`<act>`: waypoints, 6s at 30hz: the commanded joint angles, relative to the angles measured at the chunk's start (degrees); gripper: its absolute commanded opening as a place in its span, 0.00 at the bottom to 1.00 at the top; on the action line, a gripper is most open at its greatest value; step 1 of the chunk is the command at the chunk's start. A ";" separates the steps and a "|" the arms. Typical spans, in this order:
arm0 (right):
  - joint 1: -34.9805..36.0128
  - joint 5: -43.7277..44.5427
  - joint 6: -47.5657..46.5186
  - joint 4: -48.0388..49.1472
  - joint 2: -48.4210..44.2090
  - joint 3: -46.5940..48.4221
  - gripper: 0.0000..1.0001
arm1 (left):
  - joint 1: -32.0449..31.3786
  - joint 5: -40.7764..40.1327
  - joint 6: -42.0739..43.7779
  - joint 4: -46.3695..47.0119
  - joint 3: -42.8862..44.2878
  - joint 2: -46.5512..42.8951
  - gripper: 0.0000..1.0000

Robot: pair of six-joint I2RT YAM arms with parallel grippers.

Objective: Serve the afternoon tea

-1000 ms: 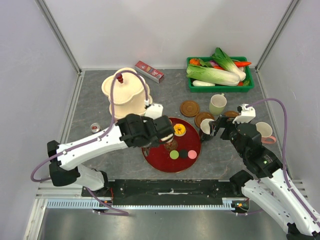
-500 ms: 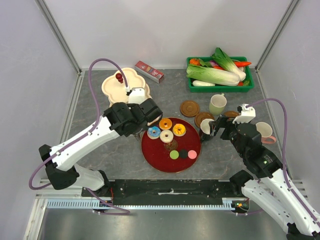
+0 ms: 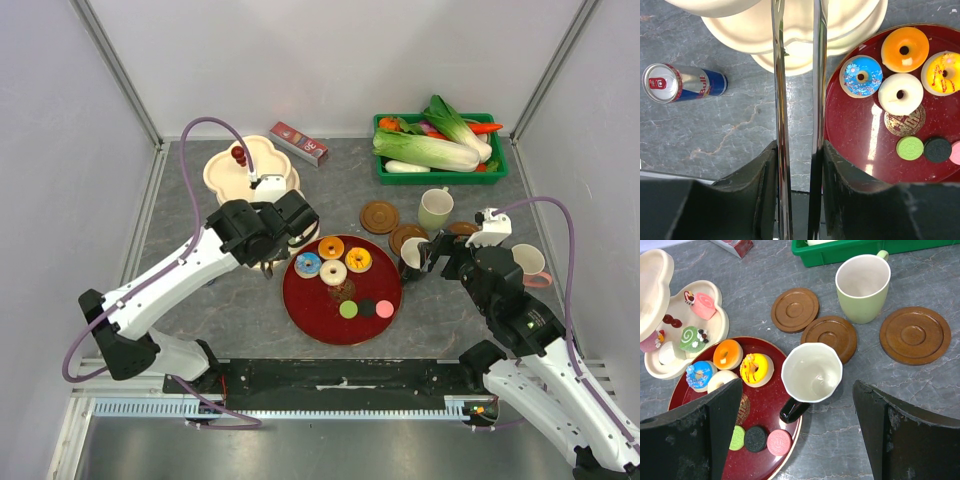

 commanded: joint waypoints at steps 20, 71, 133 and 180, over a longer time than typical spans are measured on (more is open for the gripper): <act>0.02 0.33 0.62 1.44 -0.81 -0.48 0.98 | 0.94 4.19 5.86 6.41 -0.78 0.37 0.52; 0.02 0.25 0.62 1.36 -0.90 -0.57 0.98 | -17.77 12.53 7.36 3.70 2.84 8.97 0.52; 0.02 -0.10 0.71 1.62 -1.34 -0.83 0.98 | -28.77 21.16 8.85 -5.88 1.42 18.11 0.56; 0.02 -0.10 0.62 1.88 -0.29 -0.92 0.98 | -29.65 21.68 8.85 -10.73 -2.71 14.51 0.51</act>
